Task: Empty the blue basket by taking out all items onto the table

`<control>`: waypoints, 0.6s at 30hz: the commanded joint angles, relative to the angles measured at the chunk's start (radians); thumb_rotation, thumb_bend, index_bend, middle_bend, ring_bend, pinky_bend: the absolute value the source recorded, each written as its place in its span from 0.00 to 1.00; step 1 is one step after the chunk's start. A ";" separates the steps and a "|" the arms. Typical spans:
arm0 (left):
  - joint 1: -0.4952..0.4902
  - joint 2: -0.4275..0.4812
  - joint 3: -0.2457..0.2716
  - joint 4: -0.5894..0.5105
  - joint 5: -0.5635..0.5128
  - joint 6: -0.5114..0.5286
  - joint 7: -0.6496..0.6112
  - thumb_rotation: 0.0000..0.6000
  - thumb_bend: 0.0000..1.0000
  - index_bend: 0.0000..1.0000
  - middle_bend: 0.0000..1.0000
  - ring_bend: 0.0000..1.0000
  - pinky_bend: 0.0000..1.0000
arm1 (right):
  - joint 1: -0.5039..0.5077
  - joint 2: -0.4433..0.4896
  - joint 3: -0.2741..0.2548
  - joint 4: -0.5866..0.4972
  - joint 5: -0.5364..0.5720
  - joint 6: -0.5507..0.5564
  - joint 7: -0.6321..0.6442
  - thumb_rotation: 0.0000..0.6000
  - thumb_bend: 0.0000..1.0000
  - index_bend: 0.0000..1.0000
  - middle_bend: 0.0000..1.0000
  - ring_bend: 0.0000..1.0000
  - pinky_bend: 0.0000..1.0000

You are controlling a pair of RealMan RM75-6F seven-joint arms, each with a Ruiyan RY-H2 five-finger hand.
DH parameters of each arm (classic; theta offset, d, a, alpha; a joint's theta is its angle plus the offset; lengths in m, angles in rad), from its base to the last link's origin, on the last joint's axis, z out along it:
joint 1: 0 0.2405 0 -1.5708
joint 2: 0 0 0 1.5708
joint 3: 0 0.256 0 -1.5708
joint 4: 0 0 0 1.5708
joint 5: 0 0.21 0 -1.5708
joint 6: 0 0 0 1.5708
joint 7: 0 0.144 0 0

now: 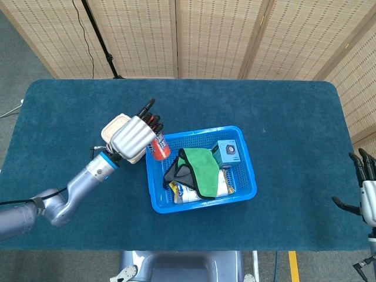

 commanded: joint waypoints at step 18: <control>0.392 -0.044 0.266 0.408 0.207 0.289 -0.827 1.00 0.46 0.71 0.56 0.53 0.09 | 0.002 -0.027 -0.044 -0.035 -0.077 0.005 -0.088 1.00 0.00 0.00 0.00 0.00 0.00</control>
